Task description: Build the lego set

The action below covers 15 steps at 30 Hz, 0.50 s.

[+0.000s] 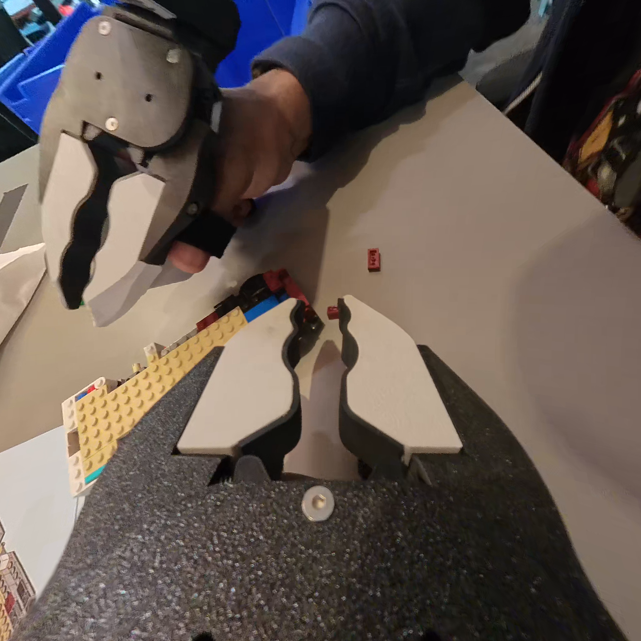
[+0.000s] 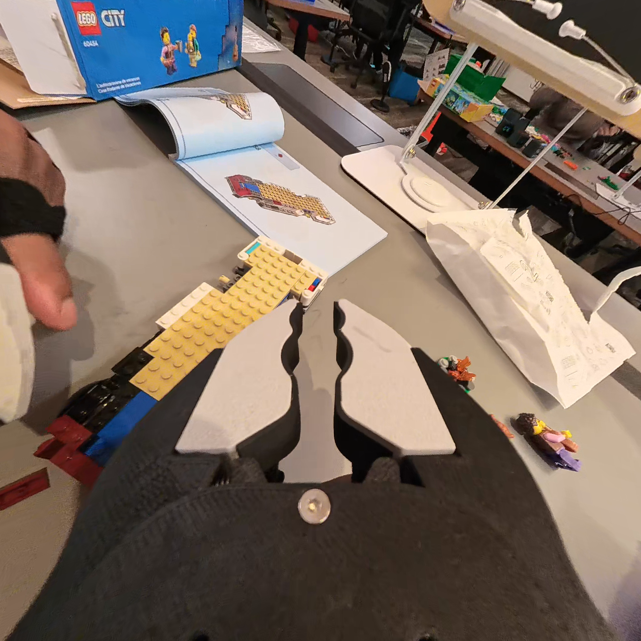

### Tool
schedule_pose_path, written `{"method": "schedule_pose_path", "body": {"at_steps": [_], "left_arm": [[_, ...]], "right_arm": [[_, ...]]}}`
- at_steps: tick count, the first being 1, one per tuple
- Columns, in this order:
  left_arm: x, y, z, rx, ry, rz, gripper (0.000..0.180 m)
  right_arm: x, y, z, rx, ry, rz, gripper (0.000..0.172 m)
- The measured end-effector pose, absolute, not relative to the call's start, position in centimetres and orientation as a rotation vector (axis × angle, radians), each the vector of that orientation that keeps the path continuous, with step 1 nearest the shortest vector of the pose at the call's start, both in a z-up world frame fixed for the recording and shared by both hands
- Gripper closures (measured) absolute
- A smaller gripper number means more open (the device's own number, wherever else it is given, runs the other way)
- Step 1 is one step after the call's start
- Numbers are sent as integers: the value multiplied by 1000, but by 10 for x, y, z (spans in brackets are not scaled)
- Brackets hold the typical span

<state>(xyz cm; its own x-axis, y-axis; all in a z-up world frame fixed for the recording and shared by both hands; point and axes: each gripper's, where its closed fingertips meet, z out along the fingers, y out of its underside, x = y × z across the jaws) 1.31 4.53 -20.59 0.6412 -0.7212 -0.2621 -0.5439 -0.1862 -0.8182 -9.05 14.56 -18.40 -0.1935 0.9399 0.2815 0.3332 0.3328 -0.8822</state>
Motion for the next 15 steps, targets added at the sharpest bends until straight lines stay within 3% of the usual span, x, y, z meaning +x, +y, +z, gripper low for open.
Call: {"method": "schedule_pose_path", "body": {"at_steps": [15], "left_arm": [[28,46,-233,-1984,1177,-151,166]], "right_arm": [[-86,139,-183,-1084,-1745,839,155]]}}
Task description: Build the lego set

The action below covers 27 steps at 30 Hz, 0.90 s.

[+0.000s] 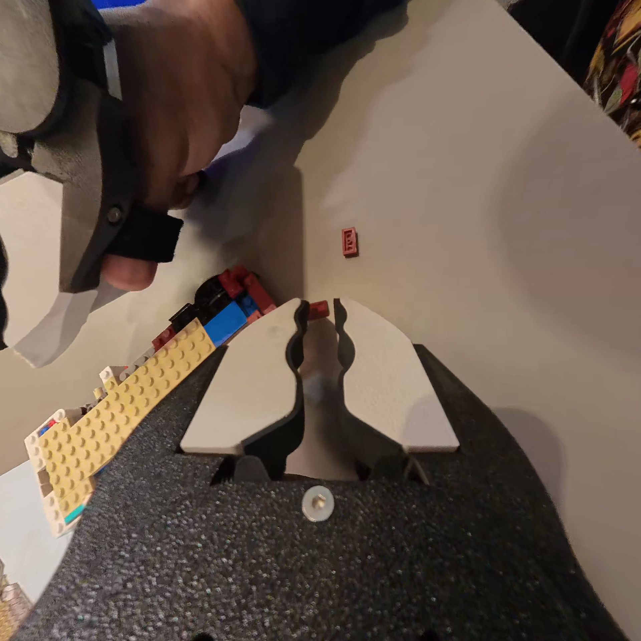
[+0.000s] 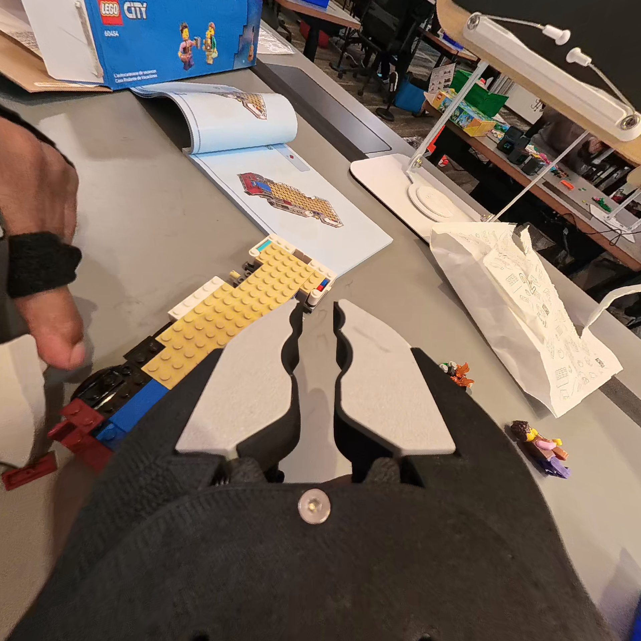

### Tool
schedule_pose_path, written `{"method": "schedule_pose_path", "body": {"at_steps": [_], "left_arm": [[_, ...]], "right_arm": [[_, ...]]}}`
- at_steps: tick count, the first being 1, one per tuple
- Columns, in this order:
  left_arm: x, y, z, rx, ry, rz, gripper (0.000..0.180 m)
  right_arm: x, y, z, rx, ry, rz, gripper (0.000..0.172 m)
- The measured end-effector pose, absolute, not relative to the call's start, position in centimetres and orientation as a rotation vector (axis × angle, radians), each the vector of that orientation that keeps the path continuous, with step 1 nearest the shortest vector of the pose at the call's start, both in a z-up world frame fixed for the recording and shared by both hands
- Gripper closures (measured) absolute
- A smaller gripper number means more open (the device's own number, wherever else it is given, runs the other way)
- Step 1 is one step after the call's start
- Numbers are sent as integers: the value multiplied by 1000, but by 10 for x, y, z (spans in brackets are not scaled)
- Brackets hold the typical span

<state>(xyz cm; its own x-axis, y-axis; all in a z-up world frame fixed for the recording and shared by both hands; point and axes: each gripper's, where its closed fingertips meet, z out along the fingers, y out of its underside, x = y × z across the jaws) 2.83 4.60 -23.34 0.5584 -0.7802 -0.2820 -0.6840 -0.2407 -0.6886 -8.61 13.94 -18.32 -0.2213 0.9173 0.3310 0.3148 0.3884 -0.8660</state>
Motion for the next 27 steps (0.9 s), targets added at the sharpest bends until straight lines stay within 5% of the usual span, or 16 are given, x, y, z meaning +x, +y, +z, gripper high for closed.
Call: {"method": "schedule_pose_path", "body": {"at_steps": [27], "left_arm": [[16,13,-242,-2190,1092,-199,168]], "right_arm": [[-80,134,-177,-1036,-1759,771,150]]}}
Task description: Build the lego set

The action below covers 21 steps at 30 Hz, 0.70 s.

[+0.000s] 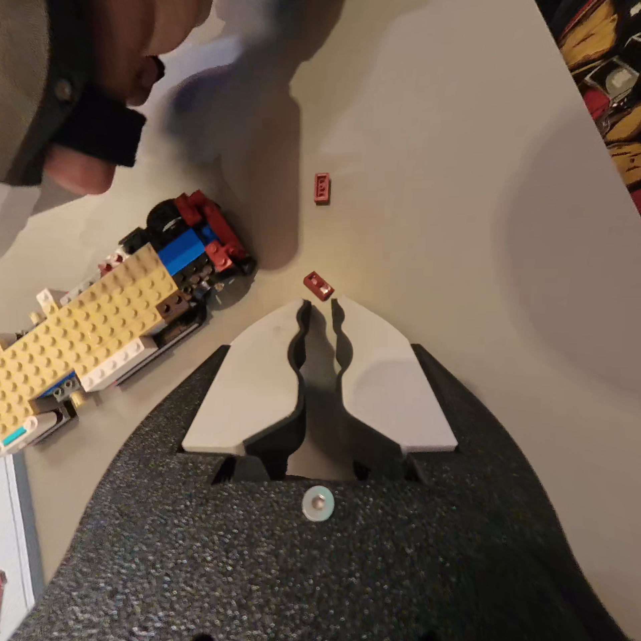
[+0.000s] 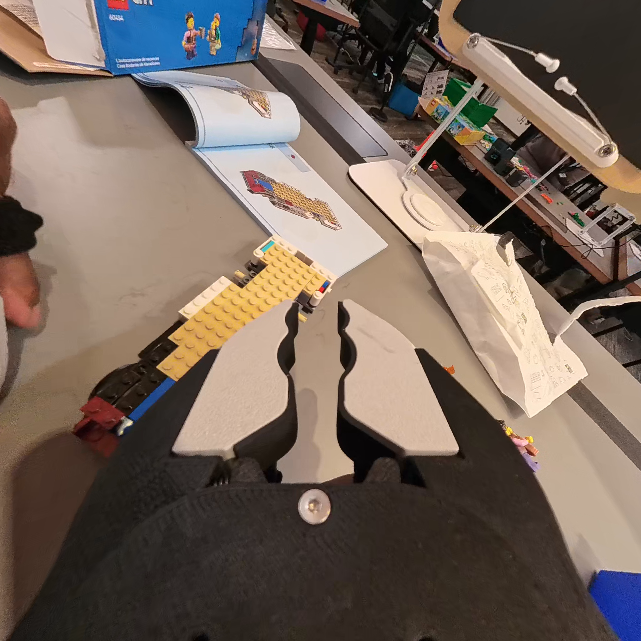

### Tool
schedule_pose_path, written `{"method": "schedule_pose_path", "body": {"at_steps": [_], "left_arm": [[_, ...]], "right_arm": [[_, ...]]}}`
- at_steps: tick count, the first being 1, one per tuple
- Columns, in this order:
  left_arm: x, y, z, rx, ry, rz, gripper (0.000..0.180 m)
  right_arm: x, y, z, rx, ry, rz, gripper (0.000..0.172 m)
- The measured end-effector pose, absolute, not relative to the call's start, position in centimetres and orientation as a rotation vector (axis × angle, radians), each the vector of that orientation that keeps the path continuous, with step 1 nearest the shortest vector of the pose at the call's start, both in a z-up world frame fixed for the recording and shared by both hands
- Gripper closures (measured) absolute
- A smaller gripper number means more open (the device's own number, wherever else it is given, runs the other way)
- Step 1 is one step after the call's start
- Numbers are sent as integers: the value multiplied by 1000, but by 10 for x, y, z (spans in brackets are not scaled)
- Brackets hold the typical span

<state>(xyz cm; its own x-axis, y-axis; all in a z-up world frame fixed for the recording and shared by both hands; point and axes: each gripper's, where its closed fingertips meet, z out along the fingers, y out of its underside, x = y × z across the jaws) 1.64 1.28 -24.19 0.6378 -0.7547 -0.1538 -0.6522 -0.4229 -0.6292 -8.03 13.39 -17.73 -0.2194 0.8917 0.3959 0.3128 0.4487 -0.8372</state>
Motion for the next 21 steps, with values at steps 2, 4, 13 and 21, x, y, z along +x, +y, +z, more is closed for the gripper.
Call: {"method": "schedule_pose_path", "body": {"at_steps": [2,4,13,21], "left_arm": [[15,12,-240,-2209,1035,-241,164],[16,13,-241,-2235,1009,-255,158],[24,23,-244,-2273,923,-280,170],[12,25,-241,-2299,781,-380,172]], "right_arm": [[-80,133,-179,-1040,-1764,771,150],[-81,132,-182,-1046,-1775,770,150],[-79,128,-181,-1021,-1780,760,150],[-70,114,-167,-817,-1835,780,150]]}}
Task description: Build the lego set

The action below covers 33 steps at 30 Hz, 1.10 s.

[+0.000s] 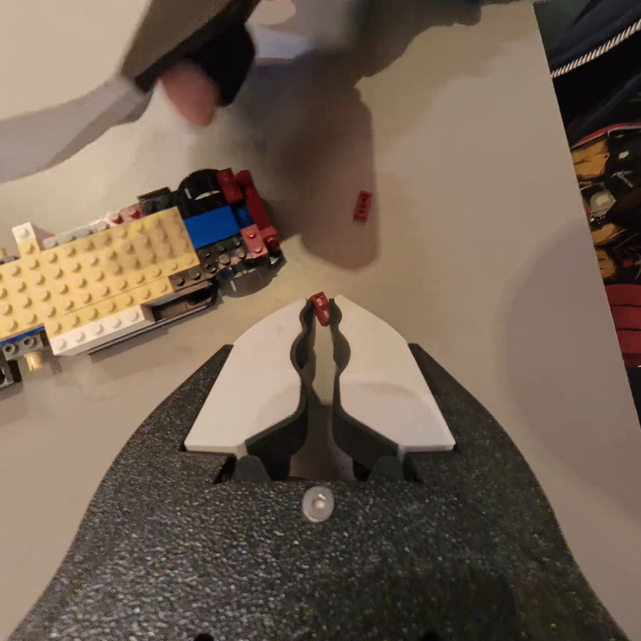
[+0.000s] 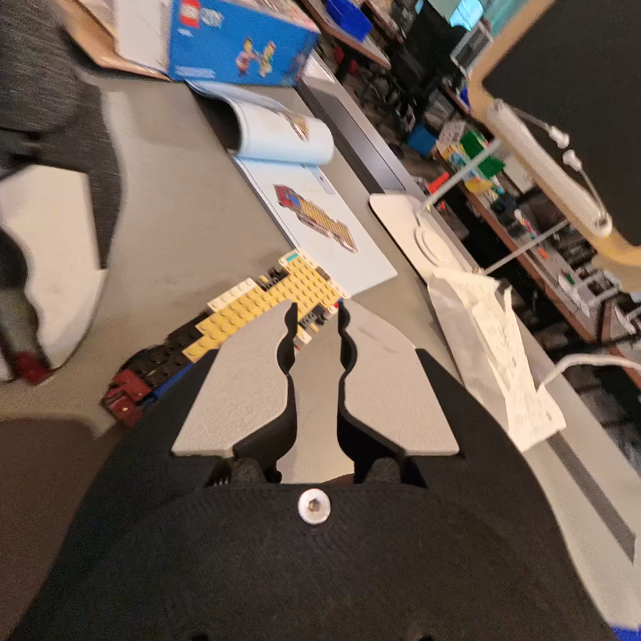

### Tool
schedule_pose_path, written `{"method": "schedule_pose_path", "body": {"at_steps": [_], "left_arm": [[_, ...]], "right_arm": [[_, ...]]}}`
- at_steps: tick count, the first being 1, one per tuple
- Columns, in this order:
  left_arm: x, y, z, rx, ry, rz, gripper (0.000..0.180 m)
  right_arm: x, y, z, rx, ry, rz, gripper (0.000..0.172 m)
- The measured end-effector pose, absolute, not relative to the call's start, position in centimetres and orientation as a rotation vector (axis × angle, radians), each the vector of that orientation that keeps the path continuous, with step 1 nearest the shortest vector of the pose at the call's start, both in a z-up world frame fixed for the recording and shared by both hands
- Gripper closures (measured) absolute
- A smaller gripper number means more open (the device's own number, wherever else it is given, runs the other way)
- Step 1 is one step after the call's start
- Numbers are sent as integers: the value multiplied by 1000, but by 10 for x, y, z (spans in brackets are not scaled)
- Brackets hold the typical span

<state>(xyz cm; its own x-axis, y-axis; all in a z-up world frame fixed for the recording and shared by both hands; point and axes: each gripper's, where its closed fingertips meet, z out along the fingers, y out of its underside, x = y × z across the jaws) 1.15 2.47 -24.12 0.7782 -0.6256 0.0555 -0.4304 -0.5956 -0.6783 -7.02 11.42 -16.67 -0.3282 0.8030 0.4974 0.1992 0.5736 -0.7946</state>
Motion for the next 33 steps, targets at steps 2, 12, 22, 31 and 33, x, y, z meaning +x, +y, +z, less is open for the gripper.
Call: {"method": "schedule_pose_path", "body": {"at_steps": [2,12,22,31,33], "left_arm": [[7,26,-234,-2272,703,-451,172],[-26,39,-179,-2002,265,-776,172],[-19,44,-178,-1978,184,-900,172],[-27,50,-176,-1934,41,-979,169],[-30,51,-171,-1897,29,-985,165]], "right_arm": [[-61,97,-157,-689,-1872,851,150],[-27,40,-176,-230,-2038,778,151],[-33,37,-180,-201,-1982,720,155],[-42,44,-178,-315,-1959,761,166],[-44,48,-177,-362,-1953,769,167]]}}
